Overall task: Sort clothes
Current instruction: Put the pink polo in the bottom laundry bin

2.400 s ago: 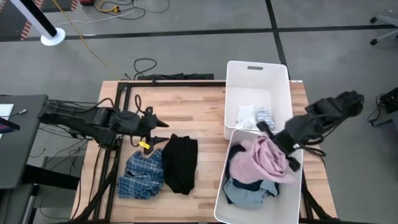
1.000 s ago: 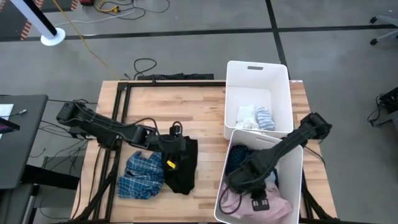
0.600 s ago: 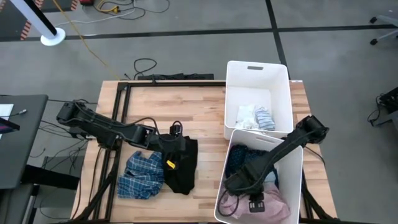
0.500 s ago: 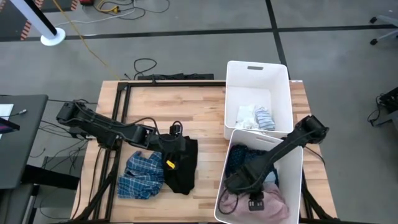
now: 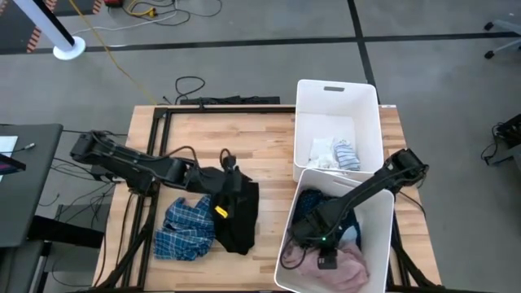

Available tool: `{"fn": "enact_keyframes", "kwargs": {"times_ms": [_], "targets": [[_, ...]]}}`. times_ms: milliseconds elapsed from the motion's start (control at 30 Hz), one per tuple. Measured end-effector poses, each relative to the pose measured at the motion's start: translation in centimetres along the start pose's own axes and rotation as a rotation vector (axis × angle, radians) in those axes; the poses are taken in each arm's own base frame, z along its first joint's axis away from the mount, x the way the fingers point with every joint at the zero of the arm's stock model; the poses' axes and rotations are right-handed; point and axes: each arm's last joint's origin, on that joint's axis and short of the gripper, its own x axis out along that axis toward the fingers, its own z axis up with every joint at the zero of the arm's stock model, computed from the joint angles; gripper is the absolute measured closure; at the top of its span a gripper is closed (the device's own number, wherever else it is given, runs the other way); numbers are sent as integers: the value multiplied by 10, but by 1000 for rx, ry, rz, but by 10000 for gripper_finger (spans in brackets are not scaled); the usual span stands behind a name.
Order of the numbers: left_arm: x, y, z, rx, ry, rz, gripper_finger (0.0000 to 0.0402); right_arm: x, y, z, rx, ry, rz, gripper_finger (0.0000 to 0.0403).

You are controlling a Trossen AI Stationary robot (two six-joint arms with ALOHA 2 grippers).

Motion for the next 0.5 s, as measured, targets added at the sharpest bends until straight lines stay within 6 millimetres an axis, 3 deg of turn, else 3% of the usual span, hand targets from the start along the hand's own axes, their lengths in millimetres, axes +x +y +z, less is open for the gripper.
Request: {"fn": "enact_keyframes", "kwargs": {"times_ms": [233, 500], "targets": [[-35, 13, 36, 14, -151, 37, 143, -1, 1, 3, -7, -22, 15, 363], [-54, 21, 40, 18, -174, 118, 143, 0, 1, 3, -7, -27, 8, 307]]}}
